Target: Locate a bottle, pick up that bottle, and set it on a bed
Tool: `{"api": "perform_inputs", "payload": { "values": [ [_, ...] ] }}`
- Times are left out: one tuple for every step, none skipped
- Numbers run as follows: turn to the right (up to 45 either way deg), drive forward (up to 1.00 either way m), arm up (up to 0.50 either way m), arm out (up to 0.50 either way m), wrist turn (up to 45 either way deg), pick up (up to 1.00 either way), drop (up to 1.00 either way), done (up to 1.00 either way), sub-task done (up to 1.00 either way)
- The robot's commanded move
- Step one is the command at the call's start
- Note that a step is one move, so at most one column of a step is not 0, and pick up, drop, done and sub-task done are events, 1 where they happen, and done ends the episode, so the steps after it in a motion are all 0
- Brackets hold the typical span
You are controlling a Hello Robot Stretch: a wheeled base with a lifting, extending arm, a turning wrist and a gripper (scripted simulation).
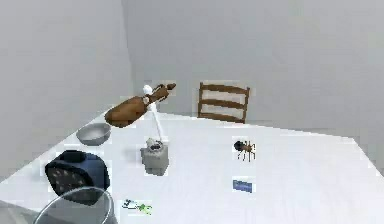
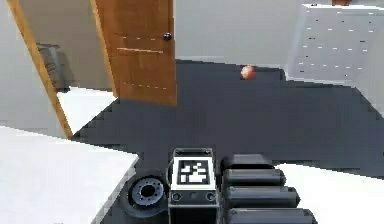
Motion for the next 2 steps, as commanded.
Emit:
{"api": "perform_inputs", "payload": {
  "values": [
    [45.0,0.0,0.0,0.0,0.0,0.0,0.0,0.0,0.0],
    [15.0,0.0,0.0,0.0,0.0,0.0,0.0,0.0,0.0]
  ]
}}
